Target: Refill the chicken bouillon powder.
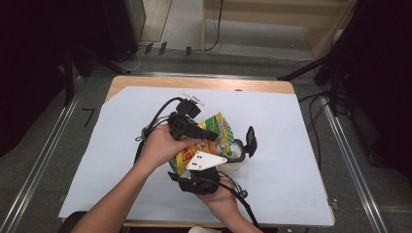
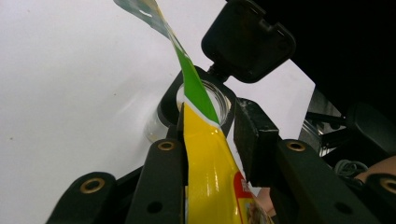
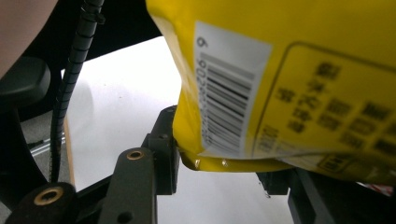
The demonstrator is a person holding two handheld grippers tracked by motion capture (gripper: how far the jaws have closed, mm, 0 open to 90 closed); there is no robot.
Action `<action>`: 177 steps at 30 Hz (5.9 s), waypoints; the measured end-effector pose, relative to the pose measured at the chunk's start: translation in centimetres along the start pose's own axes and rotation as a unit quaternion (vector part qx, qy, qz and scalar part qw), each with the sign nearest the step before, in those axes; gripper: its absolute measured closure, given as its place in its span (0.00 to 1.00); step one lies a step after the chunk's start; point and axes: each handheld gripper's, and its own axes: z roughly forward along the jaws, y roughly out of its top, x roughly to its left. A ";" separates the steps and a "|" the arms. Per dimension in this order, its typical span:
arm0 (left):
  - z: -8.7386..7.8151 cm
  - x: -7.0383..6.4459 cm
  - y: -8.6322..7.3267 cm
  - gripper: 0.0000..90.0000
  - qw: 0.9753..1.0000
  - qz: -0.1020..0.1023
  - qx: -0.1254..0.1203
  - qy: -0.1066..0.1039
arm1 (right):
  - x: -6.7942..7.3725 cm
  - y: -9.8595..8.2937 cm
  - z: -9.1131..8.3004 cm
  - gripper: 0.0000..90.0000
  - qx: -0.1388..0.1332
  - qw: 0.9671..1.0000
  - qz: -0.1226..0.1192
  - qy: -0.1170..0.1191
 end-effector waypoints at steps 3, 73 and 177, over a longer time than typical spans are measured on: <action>-0.1 0.2 0.1 0.82 1.000 -0.007 0.002 -0.005 | -0.1 0.1 0.0 0.64 0.000 1.000 0.002 0.005; 0.3 -0.7 2.0 0.86 1.000 0.003 0.027 0.008 | -0.5 0.8 -0.3 0.66 -0.013 1.000 0.009 -0.004; 1.0 -1.1 3.1 0.84 0.999 0.005 0.036 -0.004 | -0.7 1.0 -1.3 0.67 -0.016 0.999 0.032 -0.015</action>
